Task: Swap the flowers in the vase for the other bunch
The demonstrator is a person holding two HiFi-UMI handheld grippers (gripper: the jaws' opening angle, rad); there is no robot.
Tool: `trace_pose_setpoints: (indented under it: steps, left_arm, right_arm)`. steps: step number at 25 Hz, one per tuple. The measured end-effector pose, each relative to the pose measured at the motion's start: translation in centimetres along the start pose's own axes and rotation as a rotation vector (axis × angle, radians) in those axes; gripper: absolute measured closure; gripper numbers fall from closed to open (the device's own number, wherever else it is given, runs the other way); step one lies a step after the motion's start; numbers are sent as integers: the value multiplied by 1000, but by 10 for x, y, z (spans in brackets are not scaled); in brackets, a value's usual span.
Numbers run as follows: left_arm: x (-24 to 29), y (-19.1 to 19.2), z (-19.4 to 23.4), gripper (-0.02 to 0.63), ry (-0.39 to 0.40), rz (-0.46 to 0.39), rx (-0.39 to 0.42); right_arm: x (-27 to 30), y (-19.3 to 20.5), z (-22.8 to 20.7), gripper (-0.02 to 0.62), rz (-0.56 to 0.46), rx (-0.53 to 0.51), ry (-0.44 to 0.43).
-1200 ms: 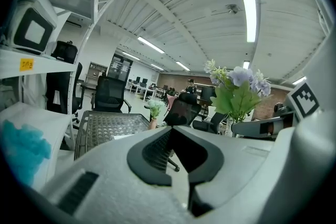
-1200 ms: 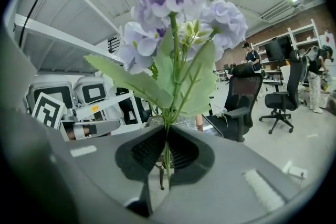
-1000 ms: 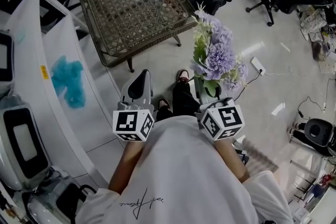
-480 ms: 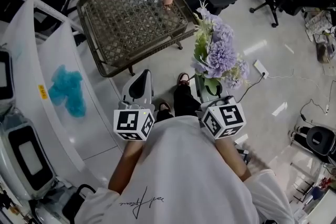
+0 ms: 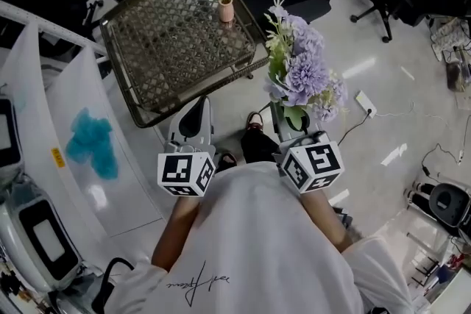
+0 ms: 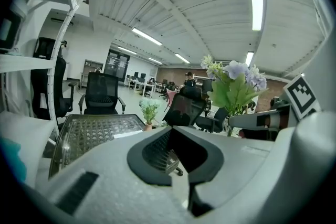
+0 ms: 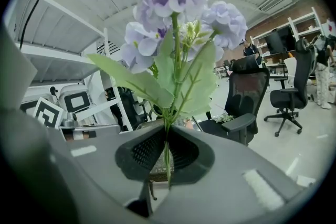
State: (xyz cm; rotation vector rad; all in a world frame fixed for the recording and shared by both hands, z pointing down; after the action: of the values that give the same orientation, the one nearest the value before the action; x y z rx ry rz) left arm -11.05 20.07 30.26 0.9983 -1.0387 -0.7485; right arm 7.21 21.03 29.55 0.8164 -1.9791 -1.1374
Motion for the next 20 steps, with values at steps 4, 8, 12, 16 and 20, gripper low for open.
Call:
trace_pose_setpoints:
  steps: [4, 8, 12, 16, 20]
  left_arm:
    - [24, -2, -9, 609, 5, -6, 4]
    - [46, -14, -21, 609, -17, -12, 0]
    - [60, -19, -24, 609, -40, -34, 0]
    - [68, -18, -31, 609, -52, -51, 7]
    - [70, -16, -36, 609, -62, -59, 14]
  right_arm:
    - [9, -8, -20, 565, -7, -4, -7]
    - [14, -25, -44, 565, -3, -10, -27]
    - [20, -32, -59, 565, -16, -24, -53]
    - [24, -34, -69, 563, -28, -27, -78]
    - [26, -36, -73, 563, -41, -27, -101]
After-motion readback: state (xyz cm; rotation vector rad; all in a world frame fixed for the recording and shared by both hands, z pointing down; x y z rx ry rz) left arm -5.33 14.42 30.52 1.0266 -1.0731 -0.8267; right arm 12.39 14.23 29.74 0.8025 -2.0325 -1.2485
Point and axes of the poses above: the fingertips, and each gripper's own axes: x forward along the fingers, z to its left, y out of its underside, the point moved 4 cm from there along -x, backward along the fingers, and after that the axes turned 7 degrees about -y, right-handed, at the moved point
